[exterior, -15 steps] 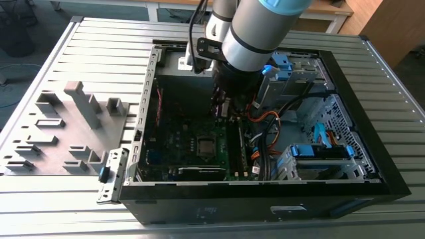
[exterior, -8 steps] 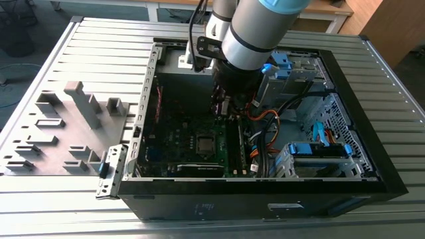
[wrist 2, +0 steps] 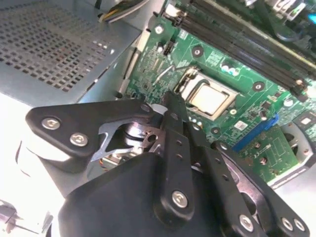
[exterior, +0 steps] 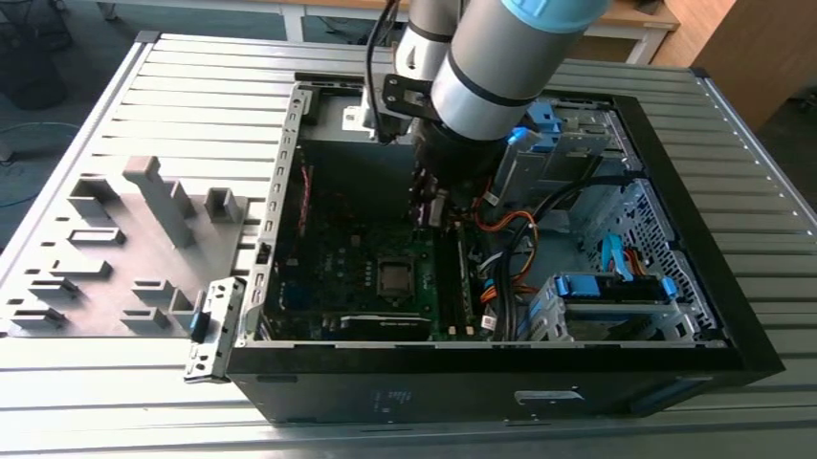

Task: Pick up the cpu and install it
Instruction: 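Install the first cpu locking lever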

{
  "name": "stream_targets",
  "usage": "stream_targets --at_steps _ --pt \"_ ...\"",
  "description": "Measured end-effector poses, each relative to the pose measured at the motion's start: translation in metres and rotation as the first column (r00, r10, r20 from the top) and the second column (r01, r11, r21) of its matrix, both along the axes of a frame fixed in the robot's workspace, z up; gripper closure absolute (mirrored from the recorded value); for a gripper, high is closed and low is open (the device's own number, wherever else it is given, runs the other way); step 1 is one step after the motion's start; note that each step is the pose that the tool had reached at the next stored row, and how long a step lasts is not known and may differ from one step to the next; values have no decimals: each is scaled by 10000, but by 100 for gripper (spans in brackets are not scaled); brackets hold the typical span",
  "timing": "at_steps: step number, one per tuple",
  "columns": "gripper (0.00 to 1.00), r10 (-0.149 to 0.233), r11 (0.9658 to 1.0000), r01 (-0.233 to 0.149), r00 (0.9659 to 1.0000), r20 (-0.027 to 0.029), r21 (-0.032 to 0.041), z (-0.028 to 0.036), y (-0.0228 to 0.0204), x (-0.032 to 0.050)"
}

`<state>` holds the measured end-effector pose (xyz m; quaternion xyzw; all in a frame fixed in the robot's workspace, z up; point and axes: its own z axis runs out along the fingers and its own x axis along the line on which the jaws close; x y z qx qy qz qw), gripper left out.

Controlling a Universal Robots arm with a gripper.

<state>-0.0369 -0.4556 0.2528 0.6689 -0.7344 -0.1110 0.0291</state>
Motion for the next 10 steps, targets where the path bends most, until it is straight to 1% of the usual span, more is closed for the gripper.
stream_targets --at_steps 3,5,8,10 --pt "89 -1 10000 1 10000 -3 10 -1 -4 109" --pt "89 0 10000 0 10000 -3 19 0 -5 157" --pt "89 0 9999 0 10000 -4 136 1 -5 187" --pt "89 0 9998 0 10000 -3 184 0 -3 207"
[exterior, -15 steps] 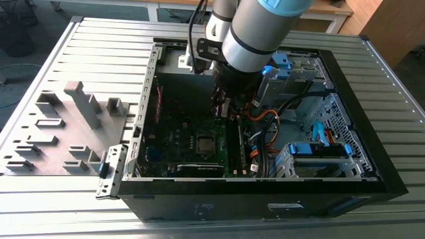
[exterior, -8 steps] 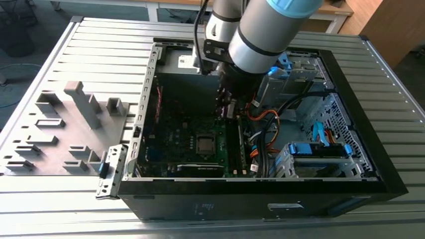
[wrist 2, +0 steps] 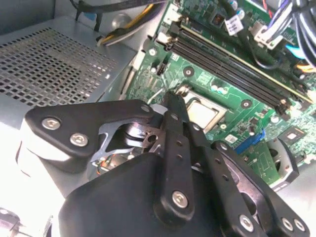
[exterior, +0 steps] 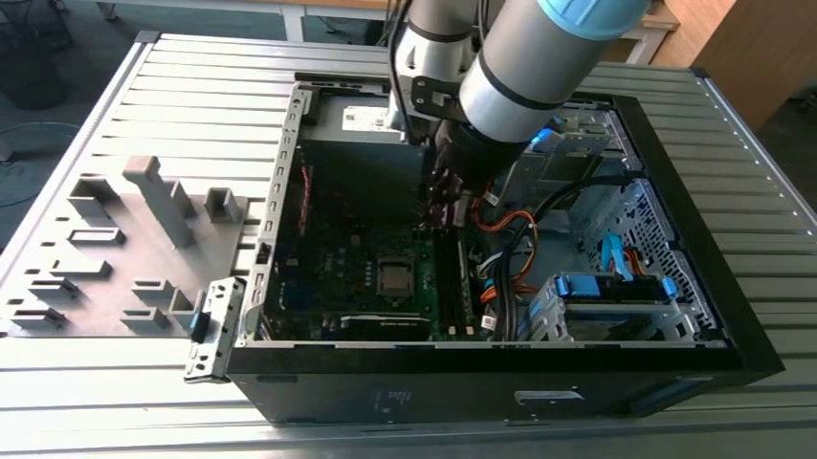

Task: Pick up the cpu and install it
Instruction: 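Install the first cpu locking lever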

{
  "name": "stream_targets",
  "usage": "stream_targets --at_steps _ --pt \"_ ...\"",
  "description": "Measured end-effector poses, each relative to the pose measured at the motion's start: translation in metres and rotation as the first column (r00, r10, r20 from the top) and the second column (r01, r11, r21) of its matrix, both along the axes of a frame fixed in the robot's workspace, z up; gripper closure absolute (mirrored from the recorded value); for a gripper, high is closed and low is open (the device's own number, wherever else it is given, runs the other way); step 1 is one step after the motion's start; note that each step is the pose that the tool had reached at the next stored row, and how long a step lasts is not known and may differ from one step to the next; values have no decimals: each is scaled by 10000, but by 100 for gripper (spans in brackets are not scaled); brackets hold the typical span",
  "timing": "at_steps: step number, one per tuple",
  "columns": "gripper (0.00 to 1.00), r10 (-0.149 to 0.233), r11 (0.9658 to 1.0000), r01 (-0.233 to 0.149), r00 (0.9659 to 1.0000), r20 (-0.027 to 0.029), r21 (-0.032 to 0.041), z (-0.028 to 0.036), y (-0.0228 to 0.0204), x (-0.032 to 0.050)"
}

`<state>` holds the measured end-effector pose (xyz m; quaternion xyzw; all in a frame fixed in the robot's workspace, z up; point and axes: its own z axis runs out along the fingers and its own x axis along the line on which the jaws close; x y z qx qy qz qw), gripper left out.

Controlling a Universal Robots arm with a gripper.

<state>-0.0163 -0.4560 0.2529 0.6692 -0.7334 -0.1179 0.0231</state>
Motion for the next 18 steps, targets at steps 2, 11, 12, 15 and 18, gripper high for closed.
stream_targets --at_steps 2,11,12,15,18 --pt "89 0 10000 0 10000 0 14 -2 7 14" --pt "89 0 10000 0 10000 0 14 -34 101 37" --pt "89 0 10000 0 10000 -1 13 -47 108 37" --pt "89 -1 10000 1 10000 -1 13 -83 140 37" --pt "89 0 10000 0 10000 -1 12 -103 179 37"
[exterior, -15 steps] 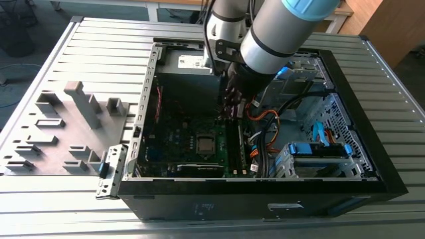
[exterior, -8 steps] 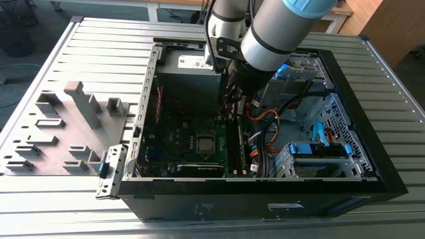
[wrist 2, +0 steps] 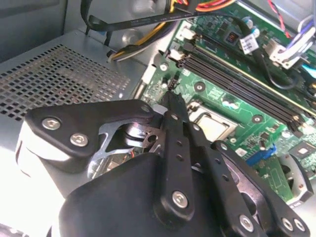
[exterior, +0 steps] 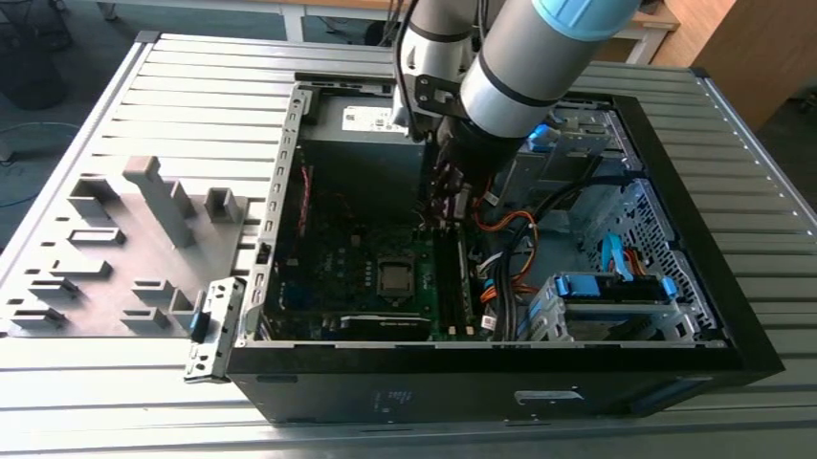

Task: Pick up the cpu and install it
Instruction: 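Install the first cpu locking lever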

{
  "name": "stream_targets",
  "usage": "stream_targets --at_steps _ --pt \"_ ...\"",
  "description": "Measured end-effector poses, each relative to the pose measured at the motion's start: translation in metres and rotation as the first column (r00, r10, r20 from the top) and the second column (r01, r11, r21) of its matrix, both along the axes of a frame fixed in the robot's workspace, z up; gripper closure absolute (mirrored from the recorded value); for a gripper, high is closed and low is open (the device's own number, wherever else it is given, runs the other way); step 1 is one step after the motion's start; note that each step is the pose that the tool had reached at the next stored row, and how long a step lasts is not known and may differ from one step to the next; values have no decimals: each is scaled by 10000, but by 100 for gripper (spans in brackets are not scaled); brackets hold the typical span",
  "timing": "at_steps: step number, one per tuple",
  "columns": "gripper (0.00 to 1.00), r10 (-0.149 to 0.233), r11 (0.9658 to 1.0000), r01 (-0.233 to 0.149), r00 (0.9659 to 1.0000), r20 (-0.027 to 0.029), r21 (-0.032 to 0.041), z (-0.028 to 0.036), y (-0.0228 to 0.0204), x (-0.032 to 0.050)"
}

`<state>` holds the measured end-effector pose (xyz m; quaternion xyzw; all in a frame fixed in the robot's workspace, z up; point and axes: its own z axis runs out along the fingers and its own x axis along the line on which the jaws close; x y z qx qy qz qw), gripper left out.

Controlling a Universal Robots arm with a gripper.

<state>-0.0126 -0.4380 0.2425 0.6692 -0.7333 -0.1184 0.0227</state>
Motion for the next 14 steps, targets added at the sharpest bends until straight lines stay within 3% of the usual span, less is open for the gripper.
stream_targets --at_steps 4,8,14 --pt "89 1 10000 -1 10000 1 2 -35 39 1" --pt "89 0 10000 0 10000 1 -50 -69 51 -2" --pt "89 0 9996 0 10000 -3 -298 -86 50 -25"
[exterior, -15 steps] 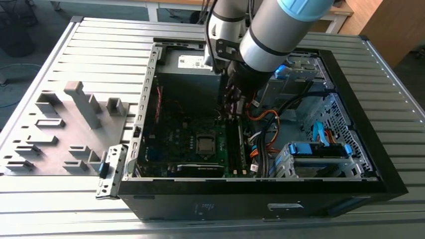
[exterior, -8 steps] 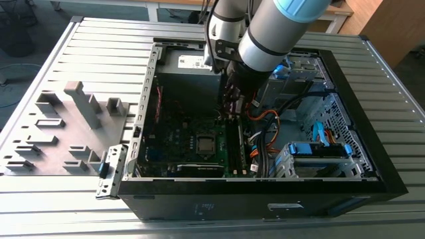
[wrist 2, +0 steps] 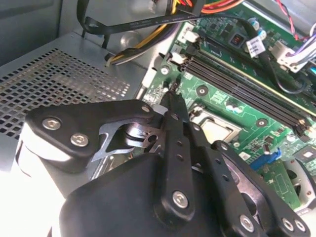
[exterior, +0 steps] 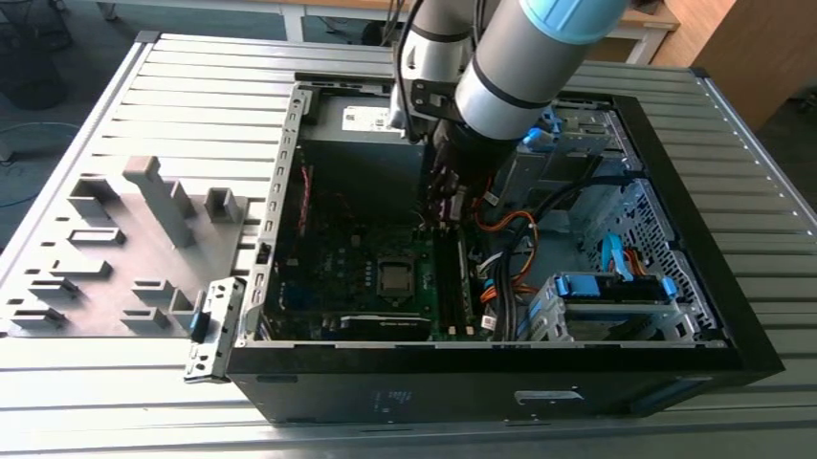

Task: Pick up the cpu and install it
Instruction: 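Install the first cpu locking lever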

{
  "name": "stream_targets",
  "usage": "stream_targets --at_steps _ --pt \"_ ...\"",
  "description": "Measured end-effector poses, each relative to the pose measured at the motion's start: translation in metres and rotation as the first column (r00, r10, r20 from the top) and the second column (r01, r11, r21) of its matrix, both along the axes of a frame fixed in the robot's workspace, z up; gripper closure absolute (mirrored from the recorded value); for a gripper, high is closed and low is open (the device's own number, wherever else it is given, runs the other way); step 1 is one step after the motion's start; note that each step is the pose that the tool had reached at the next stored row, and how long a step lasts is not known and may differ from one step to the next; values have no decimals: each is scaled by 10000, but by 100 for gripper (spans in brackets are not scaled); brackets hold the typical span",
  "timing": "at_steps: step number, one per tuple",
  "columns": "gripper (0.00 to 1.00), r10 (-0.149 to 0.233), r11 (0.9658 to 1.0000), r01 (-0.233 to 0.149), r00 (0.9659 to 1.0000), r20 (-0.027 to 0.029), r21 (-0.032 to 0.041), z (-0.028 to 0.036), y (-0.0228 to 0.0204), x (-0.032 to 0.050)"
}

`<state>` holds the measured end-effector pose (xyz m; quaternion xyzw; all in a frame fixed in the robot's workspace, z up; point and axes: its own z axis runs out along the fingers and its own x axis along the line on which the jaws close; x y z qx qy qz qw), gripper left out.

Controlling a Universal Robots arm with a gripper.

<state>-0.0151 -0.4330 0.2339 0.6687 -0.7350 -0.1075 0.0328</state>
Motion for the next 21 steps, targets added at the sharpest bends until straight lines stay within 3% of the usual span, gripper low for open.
stream_targets --at_steps 5,9,14,21 --pt "89 0 9998 0 10000 -2 -196 -4 -18 -20" --pt "89 0 9995 0 10000 -2 -316 -6 -72 -30" --pt "89 0 9991 0 10000 -3 -430 -9 -182 -37" --pt "89 0 9990 0 10000 -7 -450 -40 -377 -47"
